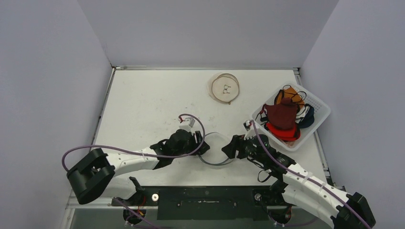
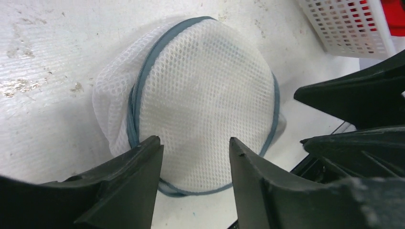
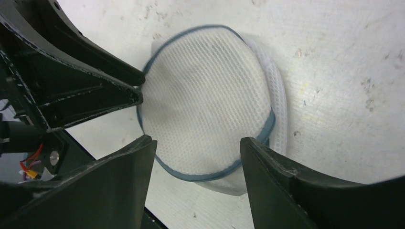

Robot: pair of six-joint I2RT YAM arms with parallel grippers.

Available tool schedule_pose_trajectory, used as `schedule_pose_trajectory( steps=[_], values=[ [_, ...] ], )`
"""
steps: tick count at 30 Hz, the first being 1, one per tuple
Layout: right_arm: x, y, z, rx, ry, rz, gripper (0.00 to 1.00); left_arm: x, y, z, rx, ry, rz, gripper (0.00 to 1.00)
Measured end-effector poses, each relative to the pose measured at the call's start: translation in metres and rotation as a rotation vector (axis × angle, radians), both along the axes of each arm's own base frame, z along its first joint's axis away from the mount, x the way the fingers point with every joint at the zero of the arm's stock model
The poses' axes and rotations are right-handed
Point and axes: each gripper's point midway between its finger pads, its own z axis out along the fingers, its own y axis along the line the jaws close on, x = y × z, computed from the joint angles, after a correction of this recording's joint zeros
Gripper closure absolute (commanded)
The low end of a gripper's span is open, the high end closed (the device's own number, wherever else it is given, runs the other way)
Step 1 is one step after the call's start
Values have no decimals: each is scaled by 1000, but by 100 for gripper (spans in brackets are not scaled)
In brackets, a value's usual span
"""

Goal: Unzip the laundry bag and remove the bra
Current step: Close the laundry bag at the center of the board, then reset both arms

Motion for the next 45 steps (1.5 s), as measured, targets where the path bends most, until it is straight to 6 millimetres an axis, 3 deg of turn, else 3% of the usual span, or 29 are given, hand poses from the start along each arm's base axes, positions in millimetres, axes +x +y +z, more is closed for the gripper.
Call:
schedule_pose_trajectory(
  steps=[4, 6, 7, 8, 9, 11, 14, 18, 21, 29, 33, 38, 45],
  values=[
    [4, -1, 46, 6, -108, 24, 20, -4, 7, 31, -9, -54, 9, 31],
    [7, -3, 78, 33, -187, 21, 9, -5, 13, 54, -30, -96, 22, 23],
    [7, -5, 94, 50, -225, 16, 4, -5, 17, 66, -42, -118, 32, 2],
    [7, -7, 111, 71, -267, 9, 1, -5, 22, 79, -52, -143, 42, 3],
    [6, -10, 126, 91, -304, -4, 8, -6, 28, 88, -51, -163, 55, 4],
    [5, -19, 151, 125, -367, -43, 10, -8, 42, 115, -92, -216, 88, 4],
    [4, -37, 177, 187, -424, -135, 10, -11, 69, 139, -110, -266, 153, 4],
    [5, -58, 188, 243, -452, -257, 10, -14, 107, 156, -89, -298, 262, 4],
    [9, -71, 175, 275, -422, -357, 10, -14, 132, 160, -63, -311, 347, 4],
    [23, -100, 127, 400, -298, -637, 10, -11, 183, 138, 19, -256, 592, 4],
    [29, -100, 125, 399, -281, -670, 10, -10, 206, 124, 99, -198, 738, 4],
    [43, -93, 137, 292, -279, -670, 10, -4, 218, 146, 100, -236, 821, 4],
    [63, -99, 192, 166, -369, -710, 10, 2, 222, 187, 165, -384, 740, 4]
  ],
)
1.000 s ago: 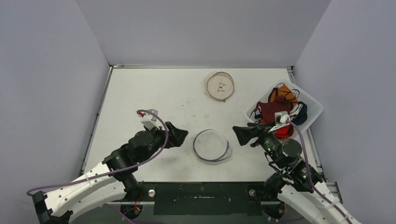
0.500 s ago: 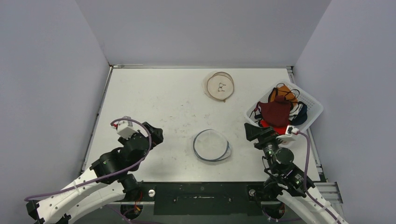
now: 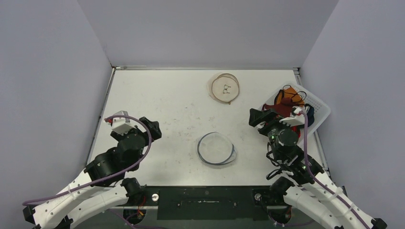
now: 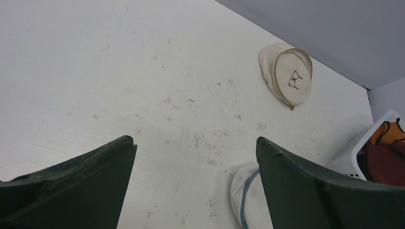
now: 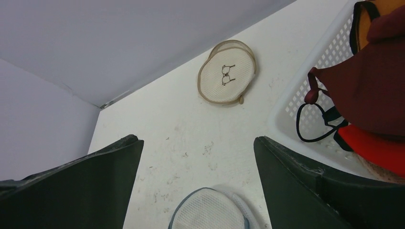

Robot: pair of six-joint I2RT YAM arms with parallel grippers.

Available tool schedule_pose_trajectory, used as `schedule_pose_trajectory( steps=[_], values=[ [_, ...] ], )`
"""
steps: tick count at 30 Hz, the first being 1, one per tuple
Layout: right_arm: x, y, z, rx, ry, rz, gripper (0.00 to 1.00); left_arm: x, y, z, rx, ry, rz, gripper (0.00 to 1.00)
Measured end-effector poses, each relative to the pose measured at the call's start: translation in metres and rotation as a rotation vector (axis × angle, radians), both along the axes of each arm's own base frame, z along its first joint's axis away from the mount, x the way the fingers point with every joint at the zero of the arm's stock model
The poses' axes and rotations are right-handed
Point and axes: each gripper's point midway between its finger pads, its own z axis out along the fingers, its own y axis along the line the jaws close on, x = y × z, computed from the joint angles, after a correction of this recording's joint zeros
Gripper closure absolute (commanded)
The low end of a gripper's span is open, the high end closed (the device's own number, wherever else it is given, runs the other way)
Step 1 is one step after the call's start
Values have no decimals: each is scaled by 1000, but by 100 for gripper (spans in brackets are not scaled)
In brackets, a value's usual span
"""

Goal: Unzip the laundry bag and remove the bra
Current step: Reset both arms

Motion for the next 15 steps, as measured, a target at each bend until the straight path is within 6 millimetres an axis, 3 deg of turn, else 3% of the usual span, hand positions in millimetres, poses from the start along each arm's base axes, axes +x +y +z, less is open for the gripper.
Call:
schedule_pose_trajectory(
  steps=[4, 9, 15],
  values=[
    [-5, -14, 1, 3, -38, -46, 10, 2, 4, -6, 48, -26, -4, 4],
    [-10, -39, -17, 14, -91, -143, 10, 1, 7, -18, 85, -18, -6, 4],
    [-9, -49, -33, -36, -94, -194, 10, 3, 12, -18, 160, 6, 14, 4]
  ],
)
